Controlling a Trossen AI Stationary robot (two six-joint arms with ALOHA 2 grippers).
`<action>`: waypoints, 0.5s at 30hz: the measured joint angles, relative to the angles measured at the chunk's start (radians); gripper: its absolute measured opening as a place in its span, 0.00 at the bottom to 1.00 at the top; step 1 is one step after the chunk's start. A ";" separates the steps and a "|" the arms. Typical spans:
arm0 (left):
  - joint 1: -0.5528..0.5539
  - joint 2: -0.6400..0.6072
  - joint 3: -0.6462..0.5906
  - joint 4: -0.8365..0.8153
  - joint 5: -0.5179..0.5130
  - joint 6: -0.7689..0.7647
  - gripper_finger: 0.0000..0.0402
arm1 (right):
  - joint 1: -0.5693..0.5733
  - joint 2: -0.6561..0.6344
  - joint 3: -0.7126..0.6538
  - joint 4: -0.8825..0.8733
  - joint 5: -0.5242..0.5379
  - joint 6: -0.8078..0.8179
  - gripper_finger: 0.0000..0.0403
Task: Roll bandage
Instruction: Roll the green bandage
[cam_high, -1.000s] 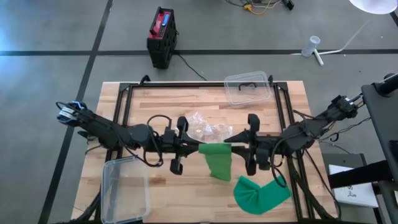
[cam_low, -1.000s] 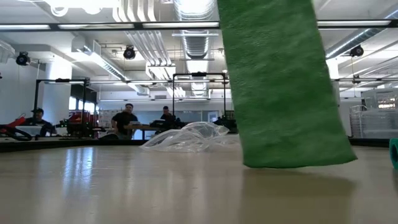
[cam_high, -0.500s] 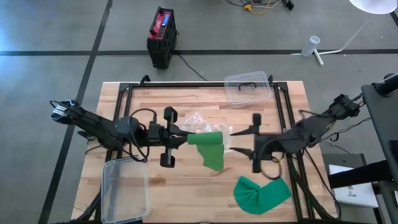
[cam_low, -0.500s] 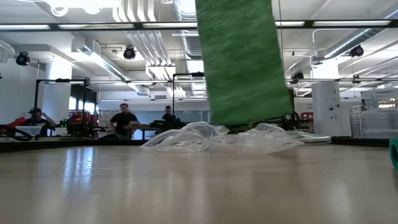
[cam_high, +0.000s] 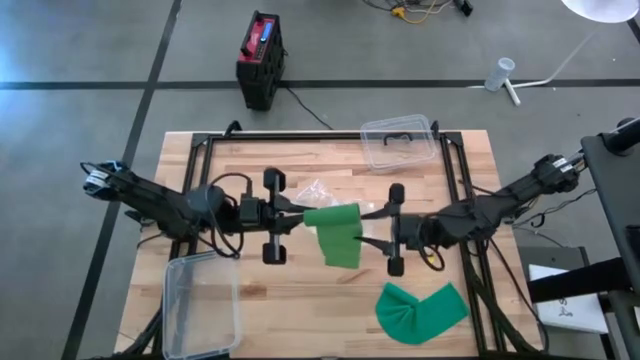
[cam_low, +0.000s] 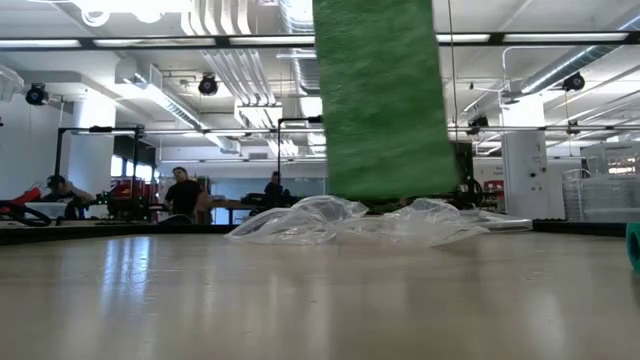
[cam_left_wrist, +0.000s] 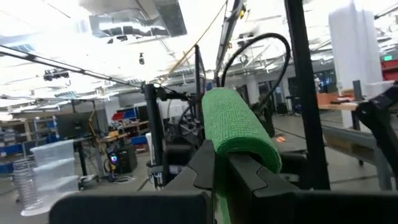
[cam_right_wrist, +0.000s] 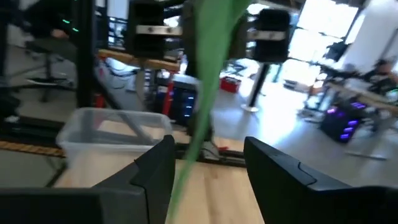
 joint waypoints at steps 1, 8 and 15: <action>0.004 0.000 0.000 0.001 0.000 0.000 0.01 | -0.012 0.006 -0.001 -0.001 -0.028 0.015 0.45; 0.032 0.000 0.000 -0.002 0.000 0.005 0.01 | -0.069 0.070 0.000 0.001 -0.152 -0.016 0.34; 0.055 0.000 0.000 -0.011 -0.048 0.015 0.01 | -0.087 0.123 0.022 -0.036 -0.151 -0.052 0.03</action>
